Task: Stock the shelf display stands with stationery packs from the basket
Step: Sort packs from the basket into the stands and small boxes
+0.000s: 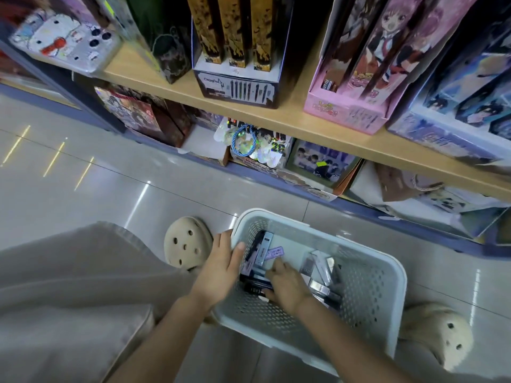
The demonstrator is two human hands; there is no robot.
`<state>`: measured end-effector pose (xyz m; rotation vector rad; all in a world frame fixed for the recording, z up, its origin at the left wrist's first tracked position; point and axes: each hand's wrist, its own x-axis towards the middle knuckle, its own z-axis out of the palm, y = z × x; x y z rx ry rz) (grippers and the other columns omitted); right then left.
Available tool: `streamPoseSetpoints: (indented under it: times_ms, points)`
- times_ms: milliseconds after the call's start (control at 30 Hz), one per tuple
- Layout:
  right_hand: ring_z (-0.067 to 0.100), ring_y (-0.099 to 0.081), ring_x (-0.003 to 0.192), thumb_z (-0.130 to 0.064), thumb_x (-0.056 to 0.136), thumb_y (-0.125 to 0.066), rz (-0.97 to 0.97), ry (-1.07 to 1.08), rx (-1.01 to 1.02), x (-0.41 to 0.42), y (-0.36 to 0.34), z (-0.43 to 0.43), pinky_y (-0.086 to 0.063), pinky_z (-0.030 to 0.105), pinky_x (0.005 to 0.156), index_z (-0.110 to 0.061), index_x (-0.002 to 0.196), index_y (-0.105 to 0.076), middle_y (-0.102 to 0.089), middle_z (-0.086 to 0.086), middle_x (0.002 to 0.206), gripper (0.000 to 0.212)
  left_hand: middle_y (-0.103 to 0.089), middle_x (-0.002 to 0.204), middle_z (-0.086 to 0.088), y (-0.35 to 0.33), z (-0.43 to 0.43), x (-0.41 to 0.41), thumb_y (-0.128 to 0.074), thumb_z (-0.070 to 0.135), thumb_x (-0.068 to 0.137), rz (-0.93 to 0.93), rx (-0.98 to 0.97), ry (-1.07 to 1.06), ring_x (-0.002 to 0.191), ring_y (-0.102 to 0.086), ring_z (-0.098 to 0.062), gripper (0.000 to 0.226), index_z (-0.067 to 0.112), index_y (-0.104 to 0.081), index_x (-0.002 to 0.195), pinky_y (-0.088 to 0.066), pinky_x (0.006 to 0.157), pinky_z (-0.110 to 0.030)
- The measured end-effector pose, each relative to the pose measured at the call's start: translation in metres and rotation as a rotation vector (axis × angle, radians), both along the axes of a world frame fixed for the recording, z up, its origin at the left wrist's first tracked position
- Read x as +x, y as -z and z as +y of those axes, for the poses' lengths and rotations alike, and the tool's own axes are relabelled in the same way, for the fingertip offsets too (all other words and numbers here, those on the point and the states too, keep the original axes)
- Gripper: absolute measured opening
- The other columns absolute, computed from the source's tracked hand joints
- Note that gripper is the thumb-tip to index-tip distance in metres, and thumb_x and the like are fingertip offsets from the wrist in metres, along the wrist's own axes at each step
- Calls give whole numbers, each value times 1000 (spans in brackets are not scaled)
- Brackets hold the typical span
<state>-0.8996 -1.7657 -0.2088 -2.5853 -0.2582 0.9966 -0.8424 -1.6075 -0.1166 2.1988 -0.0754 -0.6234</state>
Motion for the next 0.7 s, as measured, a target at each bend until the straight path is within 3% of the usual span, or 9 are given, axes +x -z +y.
streamPoseSetpoints:
  times_ms: [167, 300, 433, 533, 633, 700]
  points:
    - [30, -42, 117, -43, 93, -52, 79, -2, -29, -6, 3, -6, -35, 36, 101, -10, 131, -50, -41, 12, 127, 51, -38, 116, 7, -2, -2, -1, -32, 33, 101, 32, -13, -2, 102, -38, 4, 19, 29, -35, 119, -23, 85, -6]
    - [32, -51, 113, -34, 98, -46, 76, 124, 65, -6, -4, -12, -41, 37, 98, -6, 130, -48, -37, 11, 131, 43, -39, 117, 5, -3, -1, -1, -32, 33, 101, 63, 12, -24, 108, -40, -4, 28, 22, -40, 126, -23, 88, -8]
    - [31, -54, 112, -32, 101, -41, 45, 191, 99, -1, -26, -24, -43, 38, 95, -3, 129, -47, -37, 11, 137, 41, -43, 113, 4, -10, -7, -4, -35, 30, 102, -165, 79, -171, 106, -40, -6, 27, 17, -46, 122, -27, 94, -17]
    - [26, -59, 100, -33, 100, -43, 75, 318, 197, 1, -50, -34, -45, 30, 79, -6, 126, -49, -57, 12, 119, 39, -48, 98, 2, -29, -20, -12, -42, 20, 99, -310, -5, -343, 89, -44, -4, 6, 19, -46, 104, -33, 81, -11]
    - [17, -63, 78, -31, 99, -46, 141, 540, 404, 1, -80, -39, -47, 27, 66, -9, 117, -52, -67, 8, 96, 30, -50, 90, 0, -42, -39, -27, -49, 13, 97, -100, -187, -497, 81, -48, 1, 4, 12, -46, 100, -38, 73, -6]
    - [8, -64, 67, -24, 99, -48, 192, 675, 597, 2, -100, -37, -52, 25, 62, -14, 112, -53, -66, 1, 84, 18, -53, 97, 2, -44, -49, -33, -54, 21, 94, 152, -326, -563, 90, -53, -6, 17, 13, -46, 106, -40, 72, -4]
